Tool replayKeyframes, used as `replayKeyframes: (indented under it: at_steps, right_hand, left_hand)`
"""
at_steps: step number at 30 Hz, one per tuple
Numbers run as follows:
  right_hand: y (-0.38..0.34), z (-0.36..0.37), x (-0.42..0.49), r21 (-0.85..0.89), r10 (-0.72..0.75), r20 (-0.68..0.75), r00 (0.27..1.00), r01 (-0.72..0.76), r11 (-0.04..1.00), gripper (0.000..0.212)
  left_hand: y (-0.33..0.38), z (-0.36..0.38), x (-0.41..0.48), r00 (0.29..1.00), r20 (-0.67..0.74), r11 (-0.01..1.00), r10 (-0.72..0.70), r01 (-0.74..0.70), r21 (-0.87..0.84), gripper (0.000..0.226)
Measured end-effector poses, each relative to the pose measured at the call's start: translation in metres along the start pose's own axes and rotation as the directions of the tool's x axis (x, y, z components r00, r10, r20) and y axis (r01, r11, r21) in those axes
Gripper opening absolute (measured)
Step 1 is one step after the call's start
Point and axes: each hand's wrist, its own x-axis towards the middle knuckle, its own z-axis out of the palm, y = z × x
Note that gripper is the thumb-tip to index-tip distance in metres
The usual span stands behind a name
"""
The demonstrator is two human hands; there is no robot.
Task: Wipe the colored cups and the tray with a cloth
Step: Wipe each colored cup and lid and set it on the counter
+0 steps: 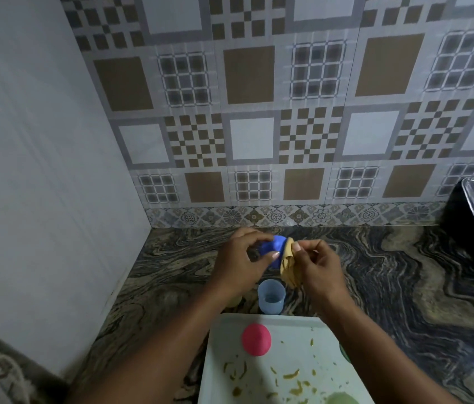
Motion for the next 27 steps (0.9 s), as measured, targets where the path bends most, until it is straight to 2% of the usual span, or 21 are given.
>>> replayKeyframes:
  at_steps: [2, 7, 10, 12, 15, 17, 21, 27]
  right_hand:
    - [0.007, 0.001, -0.001, -0.014, 0.01, 0.008, 1.0, -0.01, 1.0, 0.008]
    - [0.019, -0.002, 0.003, -0.022, 0.038, 0.031, 0.999, -0.038, 0.999, 0.008]
    - [0.026, -0.014, 0.024, 0.013, 0.073, -0.195, 0.978, -0.072, 0.997, 0.007]
    - [0.029, -0.029, 0.037, 0.099, 0.18, -0.253, 0.951, -0.16, 0.982, 0.01]
    - [0.034, -0.041, 0.038, 0.294, 0.406, -0.161, 0.899, -0.349, 0.89, 0.016]
    - [0.034, -0.039, 0.028, 0.365, 0.486, -0.1, 0.869, -0.422, 0.83, 0.024]
    - [0.043, -0.04, 0.013, 0.309, 0.475, 0.045, 0.879, -0.464, 0.83, 0.036]
    - [0.053, -0.049, 0.013, 0.213, 0.494, -0.011, 0.869, -0.481, 0.85, 0.029]
  left_hand:
    - [-0.001, 0.003, -0.003, 1.0, -0.03, 1.0, 0.008, -0.007, 0.022, 0.027]
    - [-0.006, 0.014, -0.012, 0.991, -0.065, 0.993, -0.118, 0.118, -0.012, 0.021]
    - [-0.017, 0.018, -0.009, 0.966, -0.133, 0.975, -0.222, 0.219, -0.038, 0.012]
    - [-0.026, 0.019, -0.008, 0.964, -0.09, 0.966, -0.251, 0.255, 0.043, 0.011]
    - [-0.036, 0.031, -0.016, 0.973, 0.09, 0.951, -0.214, 0.187, 0.246, 0.011]
    - [-0.039, 0.043, -0.023, 0.964, 0.171, 0.928, -0.202, 0.132, 0.349, 0.012]
    - [-0.047, 0.058, -0.029, 0.955, 0.22, 0.91, -0.198, 0.096, 0.403, 0.015]
    - [-0.057, 0.062, -0.031, 0.955, 0.201, 0.92, -0.217, 0.132, 0.369, 0.015]
